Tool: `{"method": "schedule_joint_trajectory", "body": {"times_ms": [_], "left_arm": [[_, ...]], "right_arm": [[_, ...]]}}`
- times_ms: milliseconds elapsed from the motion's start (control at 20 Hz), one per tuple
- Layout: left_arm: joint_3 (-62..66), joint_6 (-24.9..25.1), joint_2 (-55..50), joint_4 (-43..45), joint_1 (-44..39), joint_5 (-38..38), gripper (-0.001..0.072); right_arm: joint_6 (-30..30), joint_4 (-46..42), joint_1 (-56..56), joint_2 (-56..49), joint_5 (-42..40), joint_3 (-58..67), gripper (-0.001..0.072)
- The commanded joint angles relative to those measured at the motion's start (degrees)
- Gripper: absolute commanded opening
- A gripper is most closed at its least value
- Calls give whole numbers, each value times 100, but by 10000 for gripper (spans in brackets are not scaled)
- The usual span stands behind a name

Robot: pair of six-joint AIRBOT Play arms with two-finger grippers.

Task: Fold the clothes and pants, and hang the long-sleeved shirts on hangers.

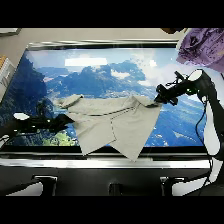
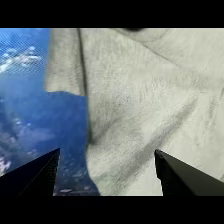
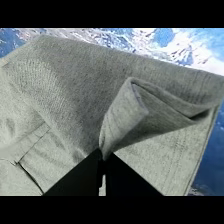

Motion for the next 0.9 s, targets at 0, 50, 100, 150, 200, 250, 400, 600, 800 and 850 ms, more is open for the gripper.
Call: {"method": "schedule_joint_trajectory", "body": {"times_ms": [0,50,100,150,200,250,400,600,800,850], "left_arm": [[-120,131,-273,-444,-479,605,669],[-120,127,-350,-472,-603,791,668],[-120,122,-420,-472,-706,957,668],[-120,76,-494,-496,-798,1086,655],[-101,83,-540,-555,-831,1106,479],[-46,81,-538,-634,-824,1064,141],[564,273,-382,-765,-651,481,19],[2184,232,216,-763,-302,-22,17],[4260,-302,887,-758,109,-103,17],[4763,-437,1082,-743,216,-122,17]], "right_arm": [[-4,0,4,44,48,-2,34],[-7,-2,4,48,66,-2,34],[-9,0,4,57,74,-4,34],[-7,0,4,61,74,-2,34],[-4,2,4,61,85,-4,34],[-4,11,4,63,109,-2,34],[-214,157,4,247,-22,-2,33],[-883,448,4,1198,-1034,52,33],[-1040,407,2,2688,-1757,291,33],[-1038,378,2,3163,-1873,295,33]]}}
